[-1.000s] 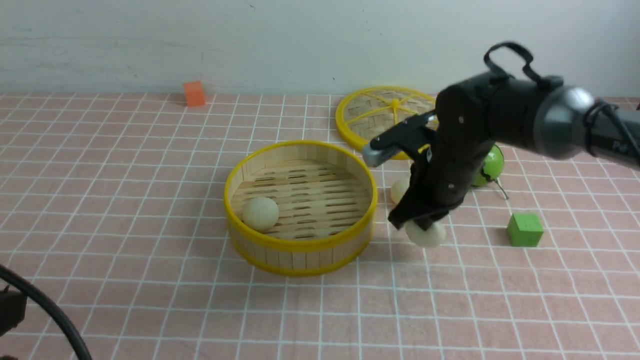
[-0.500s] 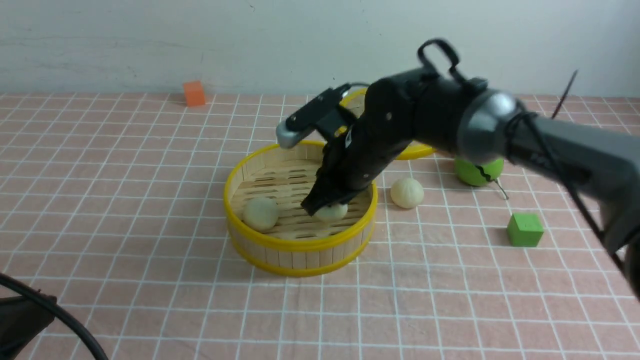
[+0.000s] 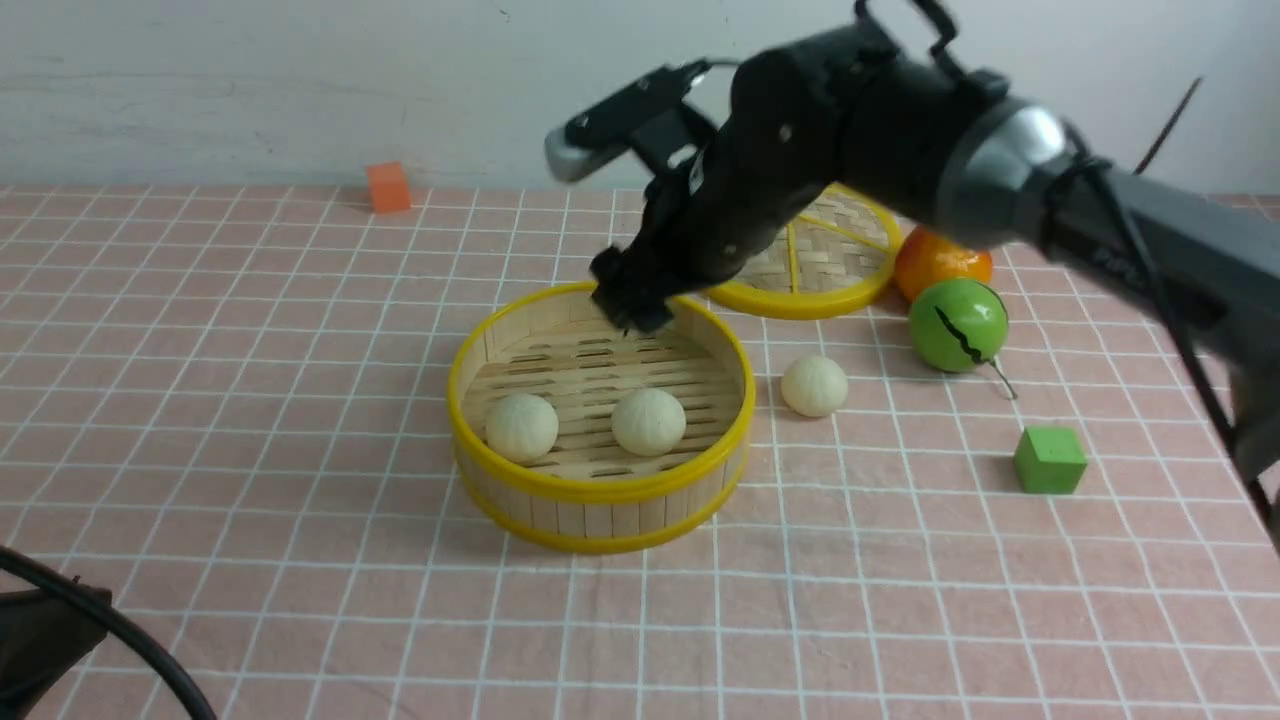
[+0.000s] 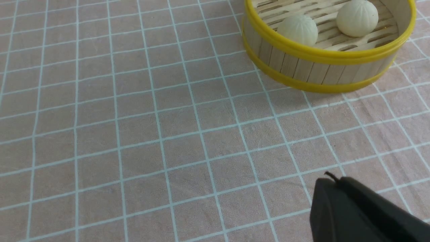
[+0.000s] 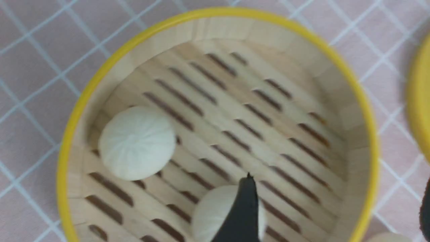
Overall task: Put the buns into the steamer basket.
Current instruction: Use the right arm to grab a steamed stuffed bun, then use the right arm to put the steamed stuffed bun into the steamer
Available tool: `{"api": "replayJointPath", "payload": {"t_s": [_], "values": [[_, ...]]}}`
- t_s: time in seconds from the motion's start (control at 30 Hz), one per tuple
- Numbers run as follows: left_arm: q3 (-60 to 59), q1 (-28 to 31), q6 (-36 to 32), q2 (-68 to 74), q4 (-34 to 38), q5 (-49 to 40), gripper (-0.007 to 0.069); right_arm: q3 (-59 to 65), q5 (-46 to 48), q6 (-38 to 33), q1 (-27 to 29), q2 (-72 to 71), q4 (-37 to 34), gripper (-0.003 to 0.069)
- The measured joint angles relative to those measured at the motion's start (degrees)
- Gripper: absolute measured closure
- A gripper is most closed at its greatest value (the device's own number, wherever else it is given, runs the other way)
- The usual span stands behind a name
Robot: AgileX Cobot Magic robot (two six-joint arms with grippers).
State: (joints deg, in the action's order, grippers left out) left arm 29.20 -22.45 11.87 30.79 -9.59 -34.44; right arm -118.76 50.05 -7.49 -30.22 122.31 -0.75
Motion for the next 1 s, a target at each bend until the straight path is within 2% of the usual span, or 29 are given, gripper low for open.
{"api": "replayJointPath", "payload": {"t_s": [0.23, 0.47, 0.7, 0.73, 1.0], "values": [[0.00, 0.00, 0.00, 0.00, -0.04, 1.11, 0.0638, -0.59, 6.54, 6.88, 9.22, 5.31, 0.25, 0.0124], [0.00, 0.00, 0.00, 0.00, 0.01, 1.30, 0.0638, -0.53, 4.67, 7.10, 11.82, 12.07, -1.44, 0.0206], [0.00, 0.00, 0.00, 0.00, 0.07, 1.36, 0.0638, -2.44, 4.51, 1.24, 11.53, 13.00, -1.61, 0.0622], [0.00, 0.00, 0.00, 0.00, 0.10, 1.36, 0.0638, -3.43, 5.29, 0.62, 11.24, 12.51, -1.61, 0.0640], [0.00, 0.00, 0.00, 0.06, 0.10, 2.72, 0.0638, -10.91, 4.71, -2.13, 6.41, 7.99, -3.72, 0.0642]]}}
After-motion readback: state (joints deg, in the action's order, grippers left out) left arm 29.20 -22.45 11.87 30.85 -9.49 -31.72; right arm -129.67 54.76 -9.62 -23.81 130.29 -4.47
